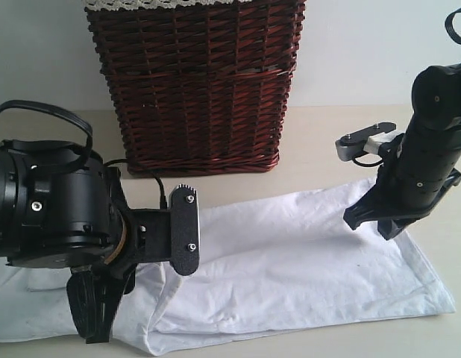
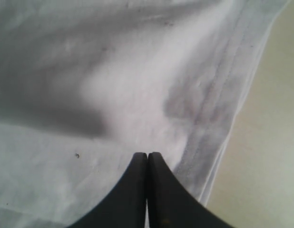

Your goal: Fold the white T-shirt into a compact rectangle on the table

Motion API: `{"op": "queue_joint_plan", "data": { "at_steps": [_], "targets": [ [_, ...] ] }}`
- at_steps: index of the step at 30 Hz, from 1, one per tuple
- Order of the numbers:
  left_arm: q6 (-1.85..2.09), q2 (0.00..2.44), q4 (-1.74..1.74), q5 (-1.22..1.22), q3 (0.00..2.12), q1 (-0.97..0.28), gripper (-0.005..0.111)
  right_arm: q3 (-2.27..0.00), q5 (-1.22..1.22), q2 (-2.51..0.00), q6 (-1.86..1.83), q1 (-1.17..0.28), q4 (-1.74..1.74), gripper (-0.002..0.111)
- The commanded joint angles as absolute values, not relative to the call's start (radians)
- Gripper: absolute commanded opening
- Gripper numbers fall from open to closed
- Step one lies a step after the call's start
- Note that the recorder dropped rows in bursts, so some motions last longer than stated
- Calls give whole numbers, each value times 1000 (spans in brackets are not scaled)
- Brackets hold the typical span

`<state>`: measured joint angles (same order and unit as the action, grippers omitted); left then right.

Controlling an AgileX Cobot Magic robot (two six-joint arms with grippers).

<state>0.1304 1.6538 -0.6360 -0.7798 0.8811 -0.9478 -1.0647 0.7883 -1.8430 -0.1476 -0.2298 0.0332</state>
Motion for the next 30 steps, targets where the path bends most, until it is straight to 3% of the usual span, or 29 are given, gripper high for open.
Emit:
{"op": "queue_joint_plan", "data": {
  "at_steps": [1, 13, 30],
  "targets": [
    [121, 1653, -552, -779, 884, -947, 42, -1063, 783, -1835, -156, -226, 24, 0],
    [165, 1653, -481, -735, 832, -937, 42, -1063, 783, -1835, -156, -226, 18, 0],
    [124, 1653, -616, -395, 781, -736, 42, -1063, 783, -1835, -156, -226, 16, 0]
  ]
}}
